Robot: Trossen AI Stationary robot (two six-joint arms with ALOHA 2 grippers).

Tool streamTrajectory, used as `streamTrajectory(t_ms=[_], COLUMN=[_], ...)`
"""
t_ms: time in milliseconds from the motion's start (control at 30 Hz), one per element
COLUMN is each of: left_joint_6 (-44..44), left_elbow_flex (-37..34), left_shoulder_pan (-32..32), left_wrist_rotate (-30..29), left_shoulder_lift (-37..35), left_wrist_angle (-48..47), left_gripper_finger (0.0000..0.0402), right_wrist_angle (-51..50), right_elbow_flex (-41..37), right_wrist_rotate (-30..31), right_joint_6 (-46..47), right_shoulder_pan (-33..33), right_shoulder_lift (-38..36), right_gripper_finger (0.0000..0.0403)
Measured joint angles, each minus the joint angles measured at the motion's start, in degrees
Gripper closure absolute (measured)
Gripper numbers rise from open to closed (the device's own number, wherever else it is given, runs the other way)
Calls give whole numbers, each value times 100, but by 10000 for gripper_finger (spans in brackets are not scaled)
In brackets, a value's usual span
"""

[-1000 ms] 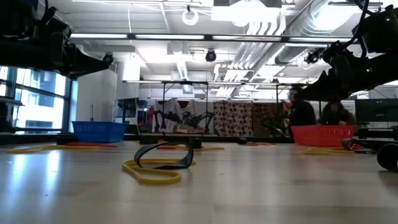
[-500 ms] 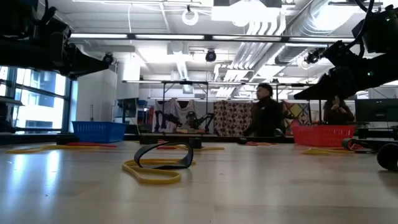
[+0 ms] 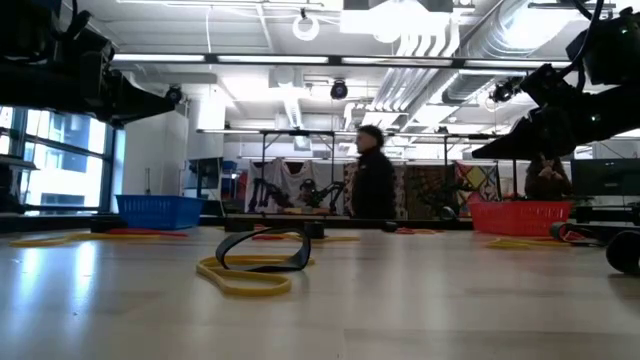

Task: Sort rubber bands into baskets
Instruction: Put the red rubber band into the red bin

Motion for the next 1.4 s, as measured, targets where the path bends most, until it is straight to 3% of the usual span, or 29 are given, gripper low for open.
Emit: streamTrajectory(t_ms=[167, 267, 433, 700, 900, 1067, 1267, 1400], left_joint_6=[278, 341, -148, -397, -216, -554, -555, -466], left_elbow_flex=[0, 0, 2, 4, 4, 7, 7, 9], left_shoulder_pan=[-1, 0, 0, -6, 10, 11, -72, -89], left_wrist_rotate=[-41, -70, -65, -56, -121, -323, 257, 251], left_shoulder_lift=[1, 2, 1, 7, 7, 7, 7, 7], left_wrist_angle=[78, 27, -41, -43, -37, 10, 67, 50], left_gripper_finger=[402, 402, 402, 402, 402, 401, 401, 402], right_wrist_angle=[213, 253, 253, 349, 914, 1550, 1723, 1803], right_elbow_flex=[0, 0, -1, 17, 31, 42, 46, 48], right_wrist_rotate=[-273, -484, -554, -242, -111, 179, 1030, 1053], right_joint_6=[30, 552, 1164, 905, 576, 392, 444, 559], right_shoulder_pan=[0, 1, 2, 0, 2, 2, 0, 0], right_shoulder_lift=[-2, 0, 0, 2, 4, 4, 7, 4], right_gripper_finger=[402, 402, 402, 402, 402, 402, 402, 402])
